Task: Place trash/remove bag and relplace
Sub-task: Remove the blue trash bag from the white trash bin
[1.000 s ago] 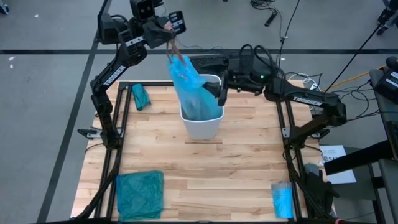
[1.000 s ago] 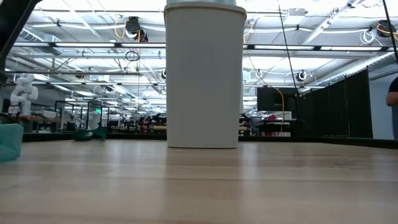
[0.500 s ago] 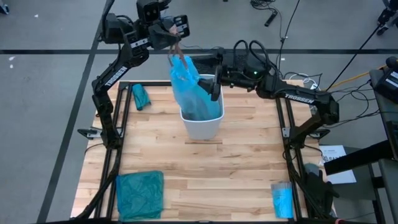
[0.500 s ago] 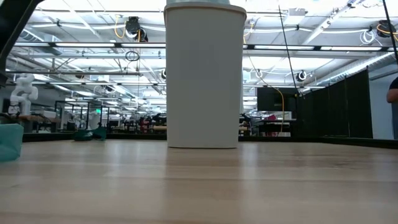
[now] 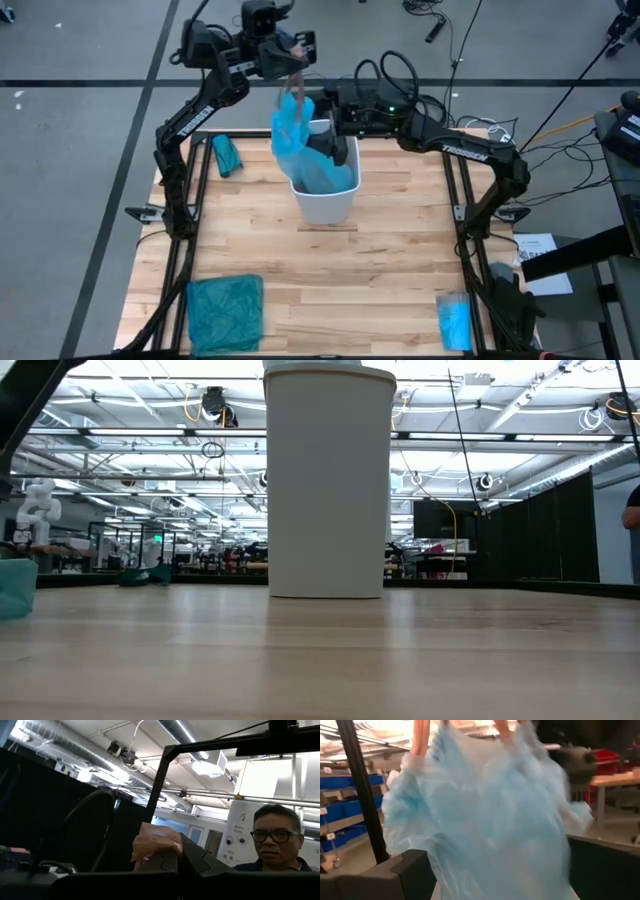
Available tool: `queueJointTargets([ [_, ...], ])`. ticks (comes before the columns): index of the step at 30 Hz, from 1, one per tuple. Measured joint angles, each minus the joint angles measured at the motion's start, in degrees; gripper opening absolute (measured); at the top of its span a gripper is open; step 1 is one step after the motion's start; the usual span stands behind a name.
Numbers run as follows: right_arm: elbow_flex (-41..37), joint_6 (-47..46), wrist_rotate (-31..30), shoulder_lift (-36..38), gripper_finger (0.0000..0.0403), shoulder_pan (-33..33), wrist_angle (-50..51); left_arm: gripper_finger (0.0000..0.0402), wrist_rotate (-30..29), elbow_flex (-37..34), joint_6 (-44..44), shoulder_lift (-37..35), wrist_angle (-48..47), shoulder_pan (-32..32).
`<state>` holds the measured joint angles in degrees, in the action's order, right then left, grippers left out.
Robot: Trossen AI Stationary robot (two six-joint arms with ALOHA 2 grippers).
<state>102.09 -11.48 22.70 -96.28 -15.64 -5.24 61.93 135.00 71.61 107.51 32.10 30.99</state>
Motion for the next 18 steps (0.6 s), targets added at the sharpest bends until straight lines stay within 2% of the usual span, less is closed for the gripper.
queueJointTargets([
  [7, 2.87, -1.43, 0.33, -4.66, 0.0345, -0.45, 2.37, 0.0000, -0.04, -0.04, -0.15, 0.25, 1.02, -1.03],
  [12, 2.92, -2.72, 0.43, -6.67, 0.0345, -1.26, 6.51, 0.0000, -0.69, -0.04, 3.01, 0.19, 4.65, -1.01],
  [18, 2.86, -3.05, 0.52, -6.74, 0.0345, -1.29, 7.15, 0.0000, -2.50, -0.04, 3.10, -1.85, 5.94, -1.01],
])
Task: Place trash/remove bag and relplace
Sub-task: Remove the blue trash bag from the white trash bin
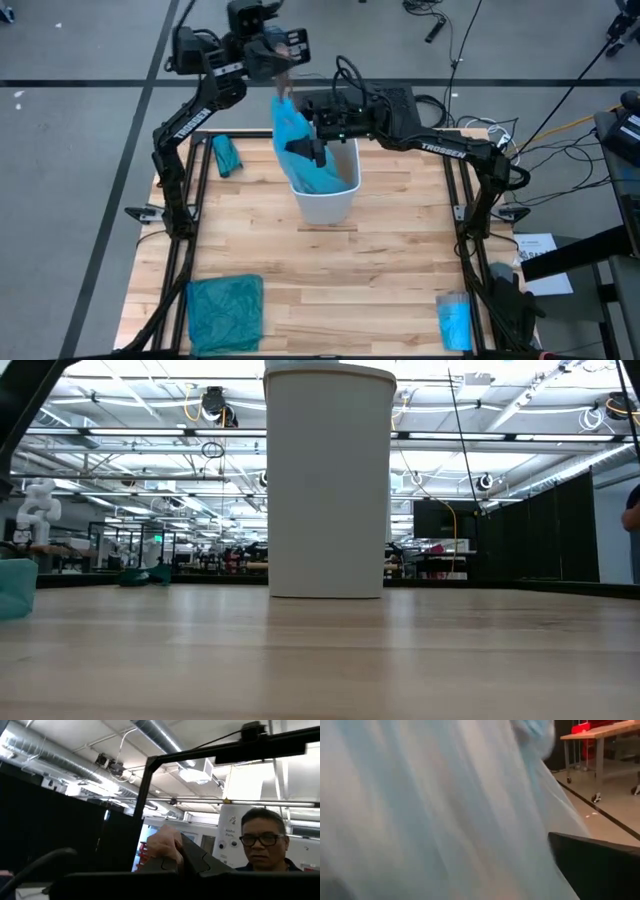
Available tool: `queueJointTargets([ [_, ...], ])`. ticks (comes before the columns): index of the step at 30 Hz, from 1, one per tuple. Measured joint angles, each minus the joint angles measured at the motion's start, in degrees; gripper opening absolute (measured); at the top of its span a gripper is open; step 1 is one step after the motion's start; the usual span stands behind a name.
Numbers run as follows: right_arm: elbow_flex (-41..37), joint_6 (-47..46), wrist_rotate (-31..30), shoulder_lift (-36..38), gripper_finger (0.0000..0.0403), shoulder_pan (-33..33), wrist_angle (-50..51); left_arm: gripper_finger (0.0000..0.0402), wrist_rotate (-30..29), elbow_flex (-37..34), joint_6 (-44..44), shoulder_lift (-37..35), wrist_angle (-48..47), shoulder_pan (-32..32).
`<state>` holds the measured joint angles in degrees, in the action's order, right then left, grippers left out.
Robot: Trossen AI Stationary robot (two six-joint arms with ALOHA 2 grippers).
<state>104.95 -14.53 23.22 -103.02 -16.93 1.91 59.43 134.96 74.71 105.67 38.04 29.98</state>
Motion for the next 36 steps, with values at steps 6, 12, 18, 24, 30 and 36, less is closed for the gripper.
queueJointTargets([
  [6, 0.00, -0.87, 1.04, 0.25, 0.0345, 0.06, 1.93, 0.0000, -1.23, 0.00, -0.06, -2.66, 2.18, 0.00],
  [12, 0.00, -1.42, 1.05, 0.26, 0.0345, 0.06, 4.20, 0.0000, -1.21, 0.01, -0.37, -4.75, 2.21, 0.00],
  [18, -0.13, -2.35, 1.14, 2.66, 0.0345, 0.09, 3.43, 0.0000, -1.21, 0.07, -0.17, -5.03, 2.04, 0.04],
  [24, -0.06, -0.28, 2.43, 8.83, 0.0345, 0.24, 5.14, 0.0000, -1.21, 0.07, -0.46, -5.05, 2.01, 0.42],
  [30, -0.07, -0.05, 2.36, 11.42, 0.0345, 1.08, 7.57, 0.0000, -1.35, 0.07, -0.52, -4.82, 1.92, 1.63],
  [36, -0.07, -0.62, 2.27, 9.69, 0.0345, 1.24, 4.38, 0.0000, -1.30, -0.17, -1.56, -2.97, -1.49, 1.88],
])
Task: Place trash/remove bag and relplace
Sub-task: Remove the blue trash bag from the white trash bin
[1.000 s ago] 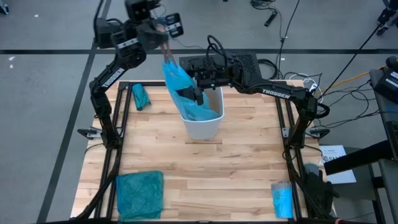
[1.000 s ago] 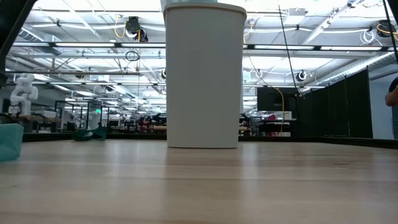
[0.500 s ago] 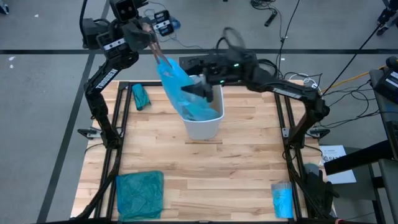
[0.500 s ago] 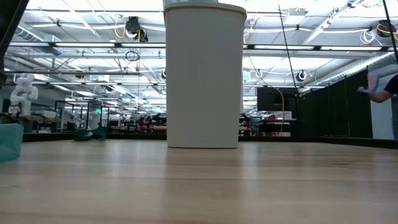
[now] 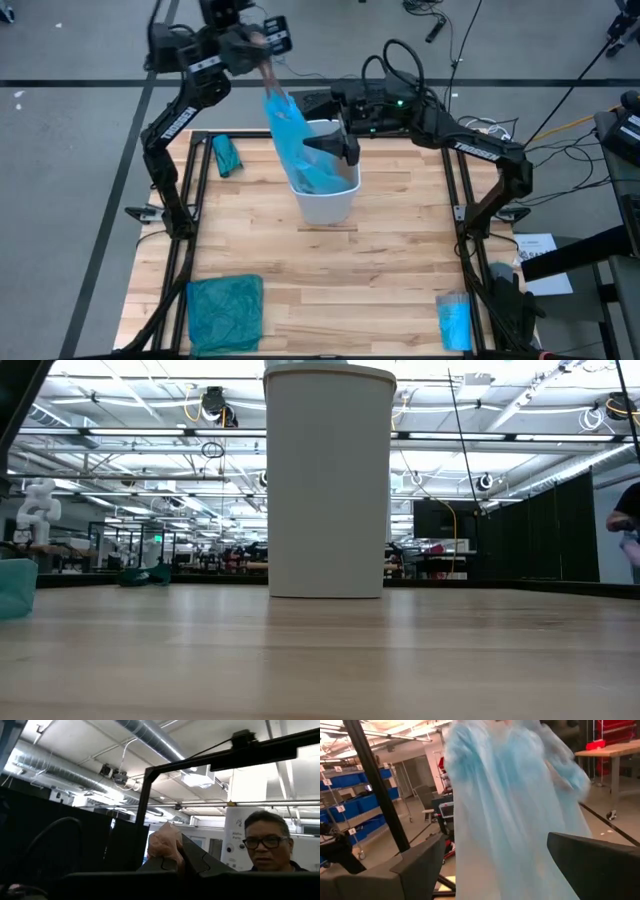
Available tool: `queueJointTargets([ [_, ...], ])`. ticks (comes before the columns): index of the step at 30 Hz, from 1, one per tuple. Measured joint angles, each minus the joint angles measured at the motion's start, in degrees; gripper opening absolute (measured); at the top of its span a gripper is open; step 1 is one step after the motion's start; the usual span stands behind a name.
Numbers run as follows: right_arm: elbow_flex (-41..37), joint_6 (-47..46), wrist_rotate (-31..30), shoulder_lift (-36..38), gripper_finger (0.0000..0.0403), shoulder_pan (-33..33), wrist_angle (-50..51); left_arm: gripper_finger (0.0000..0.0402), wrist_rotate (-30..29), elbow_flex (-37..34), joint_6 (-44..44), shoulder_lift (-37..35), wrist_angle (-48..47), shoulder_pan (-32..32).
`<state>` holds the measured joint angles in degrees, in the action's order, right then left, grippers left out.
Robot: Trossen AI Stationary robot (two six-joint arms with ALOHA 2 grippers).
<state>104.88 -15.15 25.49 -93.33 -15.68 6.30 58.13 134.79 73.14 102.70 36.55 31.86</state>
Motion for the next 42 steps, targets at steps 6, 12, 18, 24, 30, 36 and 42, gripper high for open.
queueJointTargets([
  [6, 0.00, -0.28, 1.12, -2.09, 0.0346, -0.16, -4.57, 0.0000, 0.05, -0.03, 0.03, 1.39, 0.21, -0.38],
  [12, -0.02, -2.15, 1.84, -3.22, 0.0346, -0.49, -9.85, 0.0000, 0.35, -0.03, -0.20, 1.55, 0.00, -1.24],
  [18, 0.00, -3.59, 1.58, -3.15, 0.0346, -0.50, -11.84, 0.0000, 0.36, 0.00, -0.31, 1.91, 0.02, -2.24],
  [24, 0.04, -5.80, 1.97, -4.49, 0.0346, -0.50, -12.70, 0.0000, 0.42, 0.00, -0.12, 3.15, -0.04, -4.25],
  [30, 0.04, -4.40, 1.81, -6.27, 0.0346, -0.04, -13.55, 0.0000, 0.37, 0.00, 0.09, 4.22, -0.06, -6.25],
  [36, 0.02, -0.60, 1.40, -7.20, 0.0346, 0.00, -13.72, 0.0000, 0.35, 0.00, 0.02, 4.22, 0.05, -7.28],
  [42, 0.02, -1.16, 1.04, -7.18, 0.0345, 0.04, -11.42, 0.0000, 0.00, 0.00, 0.04, 4.22, 0.05, -6.48],
])
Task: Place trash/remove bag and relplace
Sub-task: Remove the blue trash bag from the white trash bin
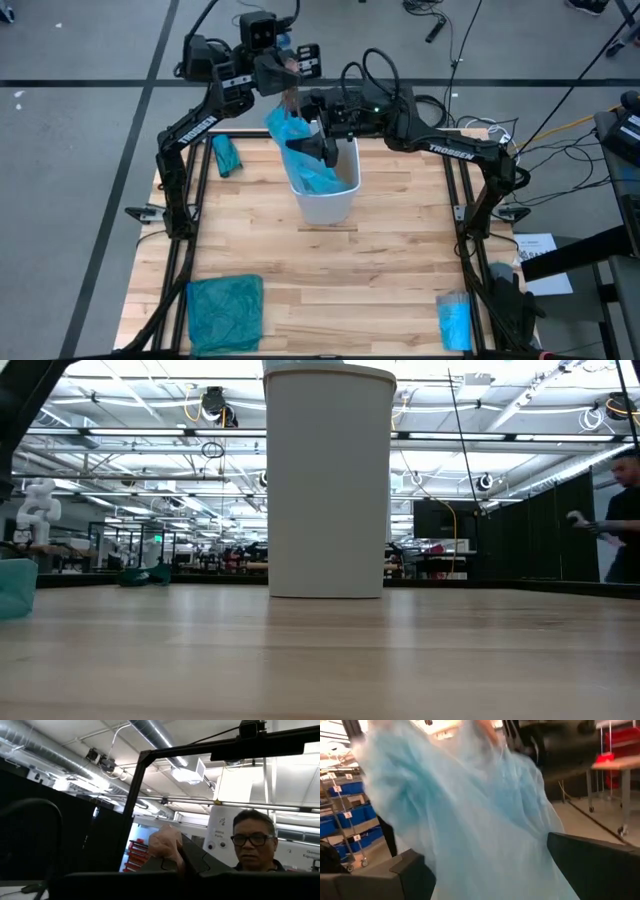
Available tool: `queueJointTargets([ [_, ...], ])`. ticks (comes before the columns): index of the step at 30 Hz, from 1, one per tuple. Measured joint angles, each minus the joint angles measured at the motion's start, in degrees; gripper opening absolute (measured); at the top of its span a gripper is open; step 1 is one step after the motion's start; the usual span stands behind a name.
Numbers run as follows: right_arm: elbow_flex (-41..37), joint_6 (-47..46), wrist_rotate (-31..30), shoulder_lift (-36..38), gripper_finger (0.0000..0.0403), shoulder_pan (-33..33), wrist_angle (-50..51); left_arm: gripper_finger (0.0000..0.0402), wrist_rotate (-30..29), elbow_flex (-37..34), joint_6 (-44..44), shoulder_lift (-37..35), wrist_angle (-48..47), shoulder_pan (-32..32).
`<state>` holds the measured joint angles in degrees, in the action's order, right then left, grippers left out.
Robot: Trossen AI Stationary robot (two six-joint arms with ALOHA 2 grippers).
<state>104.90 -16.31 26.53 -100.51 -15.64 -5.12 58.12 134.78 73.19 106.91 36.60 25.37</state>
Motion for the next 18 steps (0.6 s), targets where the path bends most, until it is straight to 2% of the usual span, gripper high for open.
queueJointTargets([
  [5, 0.00, 0.48, -2.48, -0.84, 0.0345, 0.00, 7.37, 0.0000, -1.04, 0.15, -0.01, -0.04, 0.78, 0.14],
  [18, 0.00, -0.38, -2.36, -3.41, 0.0345, -0.68, 13.77, 0.0000, -0.90, 0.24, -0.16, -3.91, 2.15, 0.50],
])
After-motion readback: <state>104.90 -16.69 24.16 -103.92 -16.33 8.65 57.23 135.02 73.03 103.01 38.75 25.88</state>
